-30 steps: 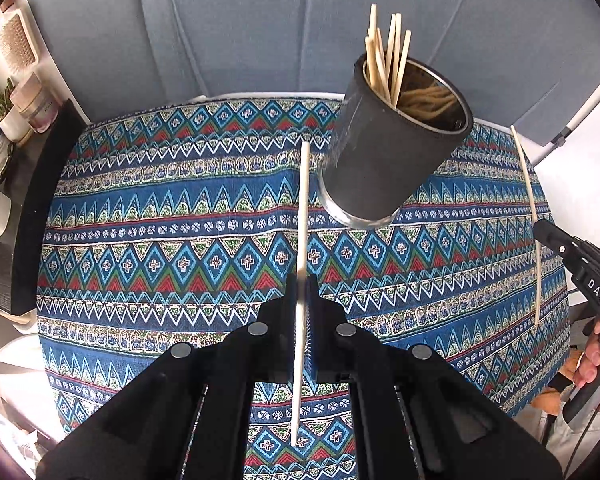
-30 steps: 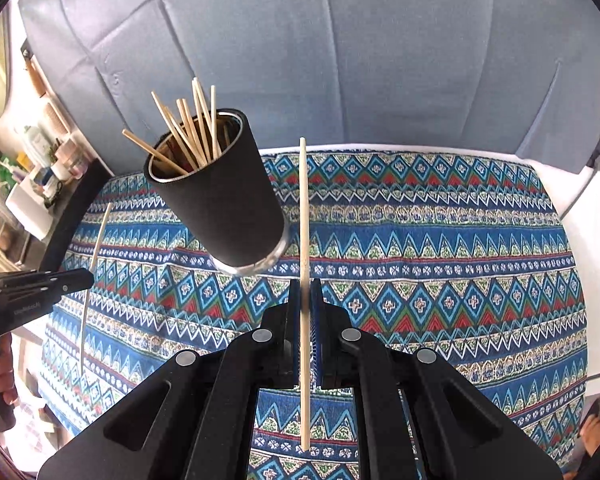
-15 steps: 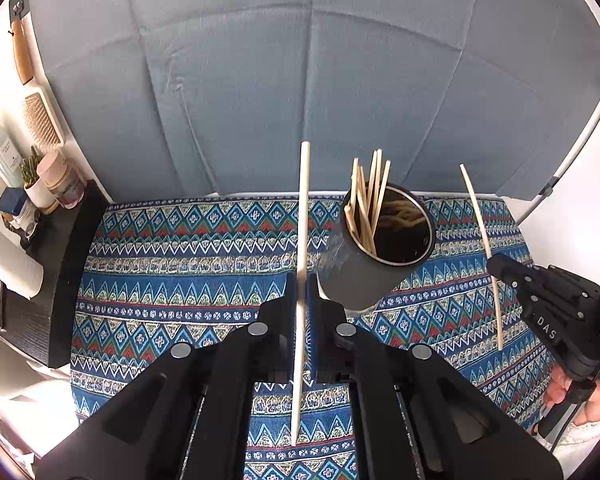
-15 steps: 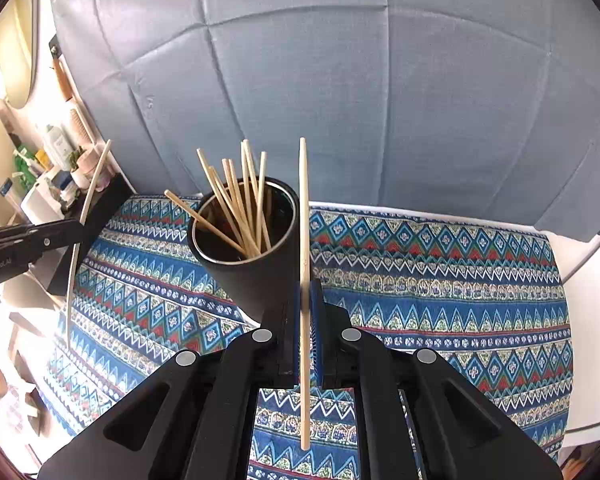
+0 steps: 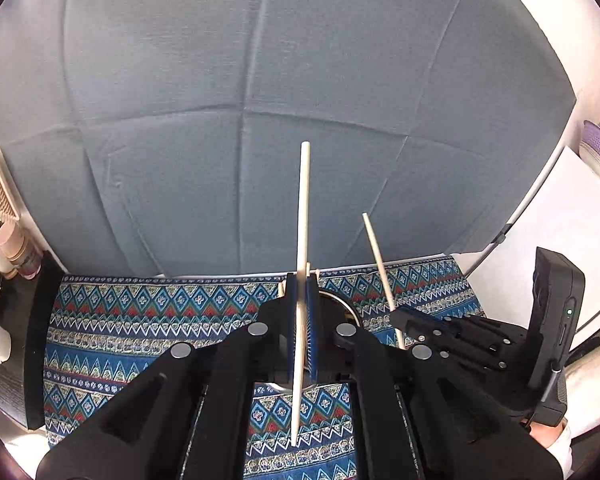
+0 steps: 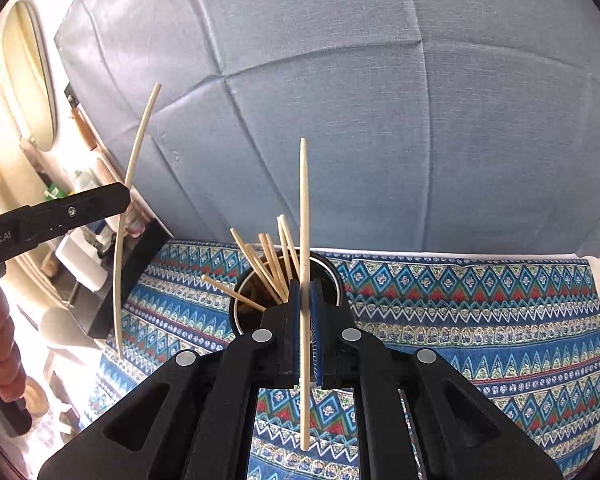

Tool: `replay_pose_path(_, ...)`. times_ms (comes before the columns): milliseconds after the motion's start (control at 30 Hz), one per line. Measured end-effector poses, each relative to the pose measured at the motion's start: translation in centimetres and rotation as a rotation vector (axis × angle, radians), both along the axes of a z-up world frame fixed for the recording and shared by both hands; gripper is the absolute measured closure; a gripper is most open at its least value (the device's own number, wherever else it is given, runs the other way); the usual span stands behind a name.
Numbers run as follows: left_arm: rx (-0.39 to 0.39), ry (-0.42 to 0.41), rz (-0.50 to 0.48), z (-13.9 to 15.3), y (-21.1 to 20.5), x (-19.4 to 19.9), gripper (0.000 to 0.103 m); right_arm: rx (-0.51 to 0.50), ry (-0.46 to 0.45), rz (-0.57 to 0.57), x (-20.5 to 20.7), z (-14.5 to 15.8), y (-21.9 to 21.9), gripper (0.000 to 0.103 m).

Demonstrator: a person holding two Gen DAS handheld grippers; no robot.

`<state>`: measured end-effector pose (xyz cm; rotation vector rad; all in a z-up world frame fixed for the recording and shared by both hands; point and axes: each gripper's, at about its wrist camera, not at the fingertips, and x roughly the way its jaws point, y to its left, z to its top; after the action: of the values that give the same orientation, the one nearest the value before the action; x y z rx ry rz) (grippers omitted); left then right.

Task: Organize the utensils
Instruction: 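Lower the left tool's stick into the cup while the right tool lowers its stick, then open the left tool to drop its stick while the right tool releases its stick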

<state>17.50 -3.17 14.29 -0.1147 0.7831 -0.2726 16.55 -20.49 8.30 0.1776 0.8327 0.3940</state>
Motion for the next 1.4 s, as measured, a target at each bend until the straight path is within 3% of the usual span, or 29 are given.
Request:
replay_pose_path(133, 0.008, 0.014, -0.038, -0.9, -1.4, 1.9, 0.098, 0.03, -0.009, 0.024, 1.7, -0.4, 0.4, 0.098)
replay_pose_path(267, -0.032, -0.008, -0.062, -2.2, -2.0, 3.7, 0.098, 0.08, -0.035, 0.042, 3.4, -1.4, 0.5, 0.098)
replay_pose_path(400, -0.048, -0.09, -0.061, -3.4, -2.2, 5.0, 0.098, 0.186, -0.075, 0.042, 5.0, -2.6, -0.1, 0.098)
replay_pose_path(567, -0.178, -0.219, -0.079, -5.1, -1.1, 5.2, 0.098, 0.284, -0.131, 0.037, 5.8, -4.6, -1.3, 0.098)
replay_pose_path(700, -0.148, -0.315, -0.083, -6.7, -1.6, 4.2, 0.098, 0.342, -0.196, 0.007, 5.5, -6.0, -2.1, 0.098)
replay_pose_path(900, -0.148, -0.356, -0.082, -9.0, -1.7, 3.2, 0.098, 0.328, -0.341, -0.018, 4.0, -7.4, -1.6, 0.098)
replay_pose_path(1067, -0.143, -0.39, -0.042, -11.3, -1.0, 1.8, 0.098, 0.21, -0.433, 0.017, 2.3, -8.5, 0.5, 0.098)
replay_pose_path(1133, -0.128, -0.403, -0.027, -12.1, -1.1, 1.2, 0.098, 0.163, -0.438, 0.03, 1.7, -9.1, 0.9, 0.098)
replay_pose_path(1267, -0.138, -0.411, -0.023, -13.0, -0.9, 0.2, 0.098, 0.169, -0.435, 0.016, 0.8, -10.5, 0.8, 0.098)
replay_pose_path(1400, -0.048, -0.453, -0.049, -13.2, -1.5, -0.9, 0.098, 0.164, -0.42, 0.002, 0.6, -10.9, 0.3, 0.096)
